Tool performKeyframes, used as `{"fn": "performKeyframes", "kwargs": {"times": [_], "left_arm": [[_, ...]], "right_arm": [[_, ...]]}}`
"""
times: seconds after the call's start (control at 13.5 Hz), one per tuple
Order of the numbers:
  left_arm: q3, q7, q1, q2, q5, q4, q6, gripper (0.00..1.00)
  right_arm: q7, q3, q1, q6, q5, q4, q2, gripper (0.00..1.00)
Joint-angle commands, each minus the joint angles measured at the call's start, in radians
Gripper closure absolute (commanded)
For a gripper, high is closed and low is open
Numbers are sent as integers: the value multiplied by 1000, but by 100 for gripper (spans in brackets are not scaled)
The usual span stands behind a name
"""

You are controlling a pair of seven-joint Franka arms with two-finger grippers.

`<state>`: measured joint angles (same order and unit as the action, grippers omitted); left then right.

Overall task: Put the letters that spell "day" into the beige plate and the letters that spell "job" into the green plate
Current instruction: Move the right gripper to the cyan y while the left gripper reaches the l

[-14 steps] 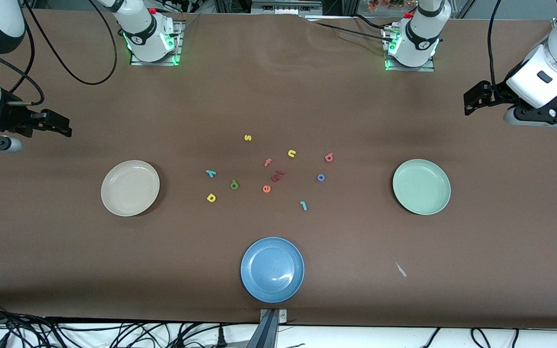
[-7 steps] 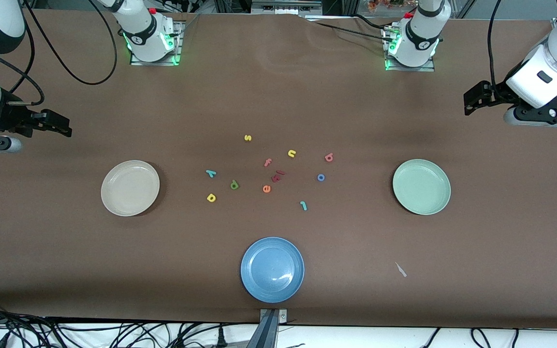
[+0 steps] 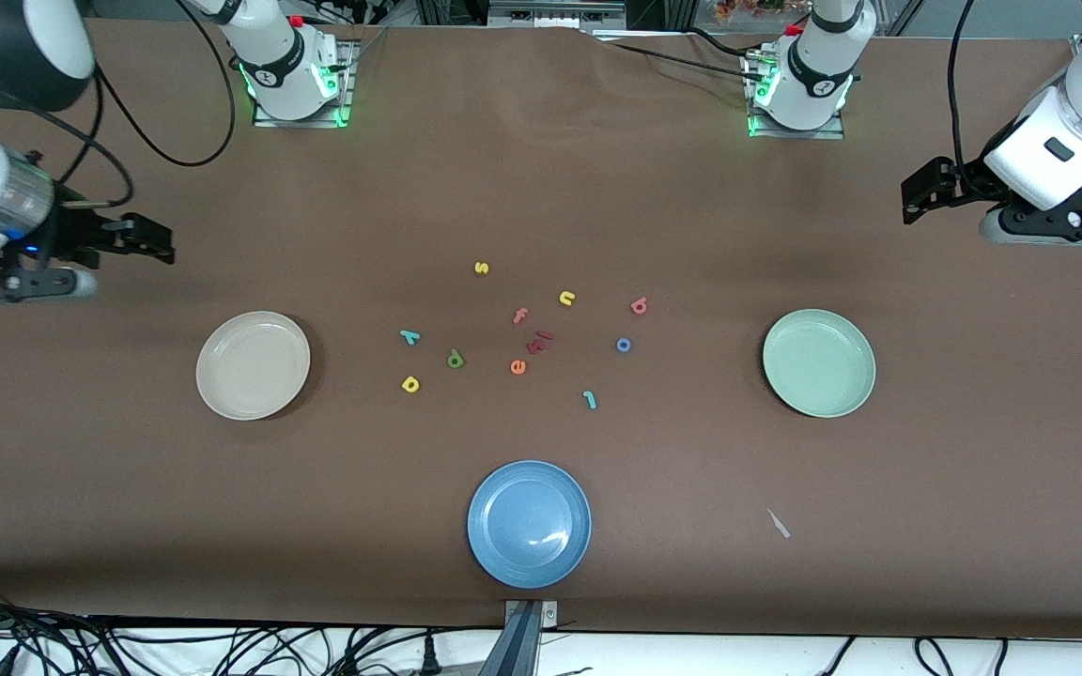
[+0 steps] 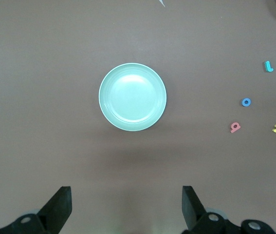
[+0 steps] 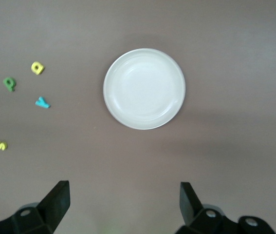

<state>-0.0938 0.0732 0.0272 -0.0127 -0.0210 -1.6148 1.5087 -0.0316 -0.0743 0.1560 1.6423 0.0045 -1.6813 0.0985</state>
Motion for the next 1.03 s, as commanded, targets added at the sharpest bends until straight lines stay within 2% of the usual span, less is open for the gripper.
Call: {"fn": "performKeyframes", "kwargs": {"times": [0.0, 0.22, 0.52, 0.66, 0.74, 0.96], "left_arm": [[-9, -12, 7, 2, -17, 12, -16, 0], [-20, -13, 11, 43, -11, 12, -18, 0], [-18, -15, 69, 101, -8, 13, -16, 0], [-20, -9, 91, 129, -10, 16, -13, 0], [-20, -4, 102, 155, -8, 47, -12, 0], [-20, 2, 115, 223, -2, 81, -5, 0]], "right_arm": [[21, -2, 68, -7, 14, 0, 39, 0], [71, -1, 121, 95, 20, -30, 85, 0], [166, 28, 210, 412, 20, -226, 108, 0], [170, 34, 264, 542, 19, -251, 199, 0], [170, 34, 289, 586, 20, -248, 245, 0], [154, 34, 342, 703, 11, -251, 329, 0]]}}
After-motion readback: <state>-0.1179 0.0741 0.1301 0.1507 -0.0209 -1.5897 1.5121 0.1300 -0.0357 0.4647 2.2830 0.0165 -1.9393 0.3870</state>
